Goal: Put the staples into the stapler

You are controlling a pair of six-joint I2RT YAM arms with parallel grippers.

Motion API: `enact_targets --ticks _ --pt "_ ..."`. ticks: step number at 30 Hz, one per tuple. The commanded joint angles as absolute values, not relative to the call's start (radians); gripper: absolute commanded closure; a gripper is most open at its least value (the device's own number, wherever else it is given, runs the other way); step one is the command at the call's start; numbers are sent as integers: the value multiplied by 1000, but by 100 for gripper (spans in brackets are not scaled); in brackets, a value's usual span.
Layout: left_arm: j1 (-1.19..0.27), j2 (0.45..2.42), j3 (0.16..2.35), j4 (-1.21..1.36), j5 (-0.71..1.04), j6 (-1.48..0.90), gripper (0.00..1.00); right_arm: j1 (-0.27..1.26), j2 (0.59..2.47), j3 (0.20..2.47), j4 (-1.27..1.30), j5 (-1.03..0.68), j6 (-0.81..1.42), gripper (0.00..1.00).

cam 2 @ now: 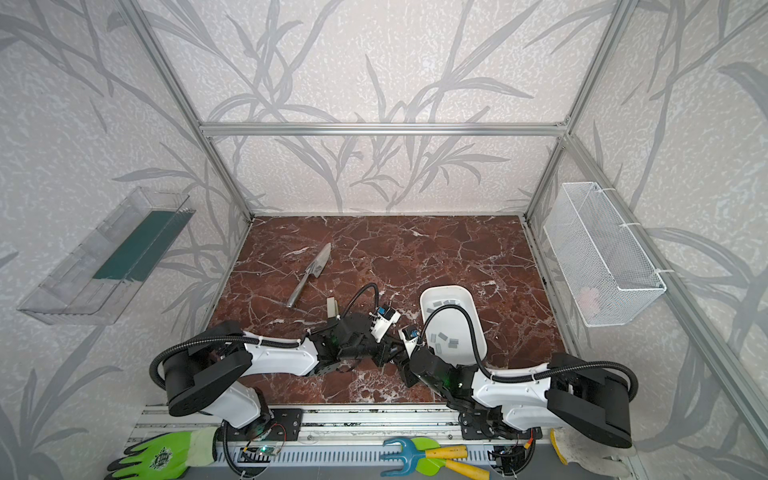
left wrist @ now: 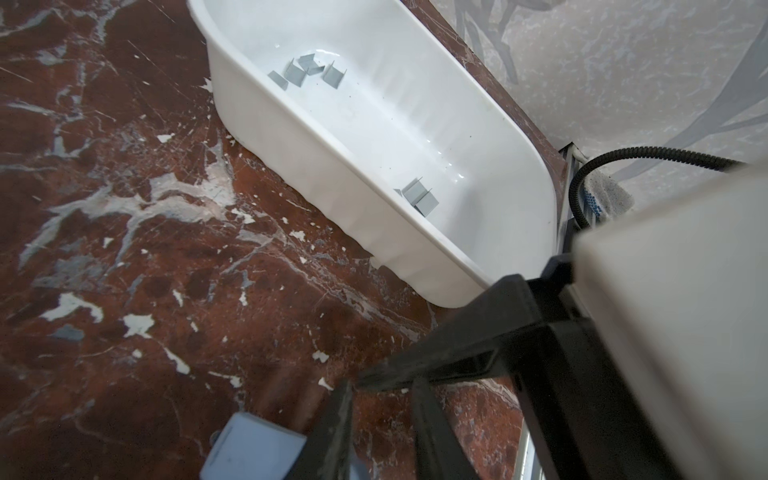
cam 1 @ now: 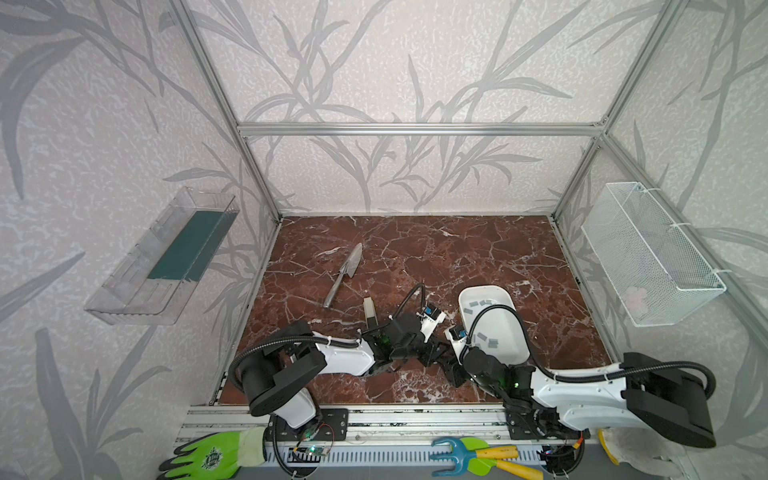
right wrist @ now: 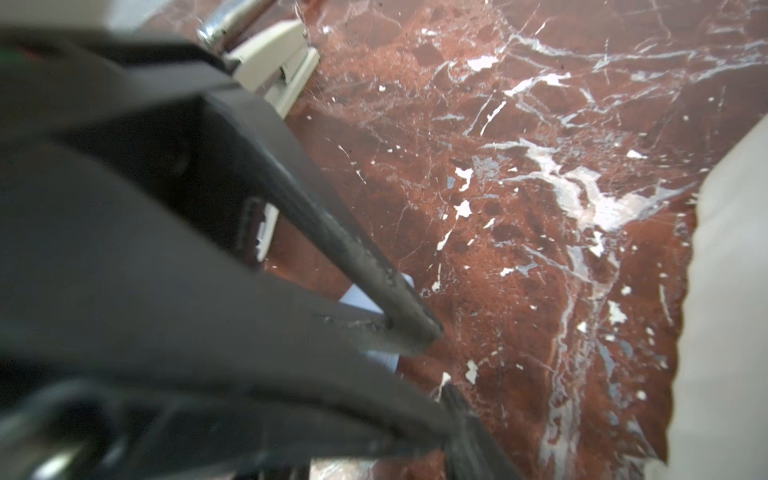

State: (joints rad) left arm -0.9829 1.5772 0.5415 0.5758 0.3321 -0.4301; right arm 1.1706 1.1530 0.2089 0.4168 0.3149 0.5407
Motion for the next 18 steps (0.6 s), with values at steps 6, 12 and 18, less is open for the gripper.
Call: enact_targets --ticks 6,12,18 --pt "-988 1559 533 572 307 -400 74 1172 962 206 259 312 510 50" --pt "-988 1566 513 603 298 -389 81 1172 905 223 236 322 503 62" --pt "-991 1603 512 647 330 -380 84 1172 956 249 239 324 511 69"
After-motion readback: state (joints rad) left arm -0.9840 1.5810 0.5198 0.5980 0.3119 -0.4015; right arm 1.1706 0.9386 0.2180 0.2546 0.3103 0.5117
